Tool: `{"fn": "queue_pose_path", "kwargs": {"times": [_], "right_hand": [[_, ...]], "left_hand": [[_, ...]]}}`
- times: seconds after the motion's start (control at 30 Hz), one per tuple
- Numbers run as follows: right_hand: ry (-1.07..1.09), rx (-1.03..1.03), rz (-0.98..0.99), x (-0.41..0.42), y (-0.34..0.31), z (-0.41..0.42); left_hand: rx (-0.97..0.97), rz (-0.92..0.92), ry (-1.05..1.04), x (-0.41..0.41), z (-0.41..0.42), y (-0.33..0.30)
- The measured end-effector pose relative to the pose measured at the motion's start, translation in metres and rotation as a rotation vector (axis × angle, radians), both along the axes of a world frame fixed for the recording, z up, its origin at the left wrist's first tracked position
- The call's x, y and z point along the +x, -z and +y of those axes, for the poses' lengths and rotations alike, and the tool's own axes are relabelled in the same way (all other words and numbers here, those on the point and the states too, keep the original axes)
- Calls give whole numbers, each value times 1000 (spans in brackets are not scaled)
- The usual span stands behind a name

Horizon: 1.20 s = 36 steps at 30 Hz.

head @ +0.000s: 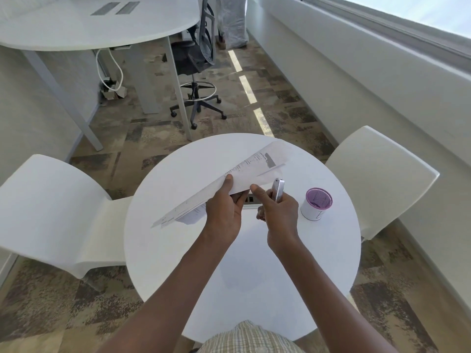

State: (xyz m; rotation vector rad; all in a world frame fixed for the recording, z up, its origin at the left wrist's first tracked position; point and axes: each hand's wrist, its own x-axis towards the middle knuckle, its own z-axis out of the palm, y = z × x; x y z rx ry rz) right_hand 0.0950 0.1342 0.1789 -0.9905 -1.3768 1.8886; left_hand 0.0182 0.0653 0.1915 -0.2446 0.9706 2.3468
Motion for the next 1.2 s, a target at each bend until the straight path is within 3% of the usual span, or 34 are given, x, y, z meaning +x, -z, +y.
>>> {"fn": "queue_pose_path", "kwargs": {"times": [0.17,0.37,0.73,1.03,1.2], "right_hand": [[31,-371,214,-7,-15,6],[81,-575,340,-16,-34,17],[104,-632,374,-14,-39,26],[241,-623,227,-18,-38,31],[268,-650,209,-19,-35,30]], "left_hand": [[17,20,36,5,6,-2],[12,16,44,8,11,-10],[-30,-76,215,10,9,-17],[-367,66,419,12,-10,-1],[-761,453,343,17,-16,-3]]}}
